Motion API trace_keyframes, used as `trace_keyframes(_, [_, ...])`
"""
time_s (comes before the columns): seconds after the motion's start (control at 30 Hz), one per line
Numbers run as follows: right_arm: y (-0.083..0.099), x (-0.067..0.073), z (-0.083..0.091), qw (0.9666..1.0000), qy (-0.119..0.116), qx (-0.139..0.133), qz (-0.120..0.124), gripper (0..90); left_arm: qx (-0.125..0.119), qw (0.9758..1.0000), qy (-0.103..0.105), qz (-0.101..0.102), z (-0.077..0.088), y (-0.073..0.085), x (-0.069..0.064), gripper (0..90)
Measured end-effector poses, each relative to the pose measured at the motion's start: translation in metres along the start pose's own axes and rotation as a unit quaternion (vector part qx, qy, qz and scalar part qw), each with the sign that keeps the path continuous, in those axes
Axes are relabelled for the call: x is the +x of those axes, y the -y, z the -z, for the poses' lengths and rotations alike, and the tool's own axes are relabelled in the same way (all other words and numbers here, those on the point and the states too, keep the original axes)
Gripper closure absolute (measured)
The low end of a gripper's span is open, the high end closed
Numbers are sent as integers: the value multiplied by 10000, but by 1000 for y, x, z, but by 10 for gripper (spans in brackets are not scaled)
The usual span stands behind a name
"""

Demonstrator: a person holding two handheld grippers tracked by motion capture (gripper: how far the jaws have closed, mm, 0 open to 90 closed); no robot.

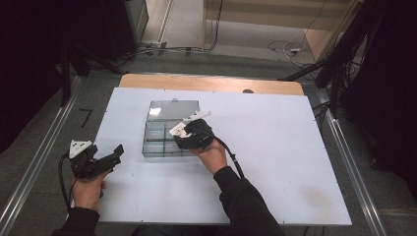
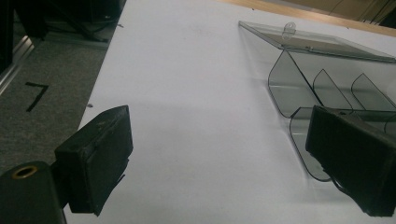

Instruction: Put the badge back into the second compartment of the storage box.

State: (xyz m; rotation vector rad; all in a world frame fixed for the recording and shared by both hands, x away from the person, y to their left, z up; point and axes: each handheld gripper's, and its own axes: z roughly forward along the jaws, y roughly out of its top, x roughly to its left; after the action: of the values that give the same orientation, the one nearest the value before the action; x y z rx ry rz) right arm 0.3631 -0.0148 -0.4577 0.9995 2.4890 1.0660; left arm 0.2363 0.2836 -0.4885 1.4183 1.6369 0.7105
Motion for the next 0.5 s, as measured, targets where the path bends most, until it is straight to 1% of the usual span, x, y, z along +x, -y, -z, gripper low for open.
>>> trace_keyframes(0.1, [-4,1,-7,10000,30,82,-5,313,-5,10000,13,-11,0,0,-1,75])
trace_keyframes(0.23, [-8,4,-16,9998,67,192,64,313,3,10000,13,-15,0,1,0,75])
trace_keyframes(0.5, [-9,5,-27,9993,116,333,114,314,0,10000,9,7,0,0,1,75])
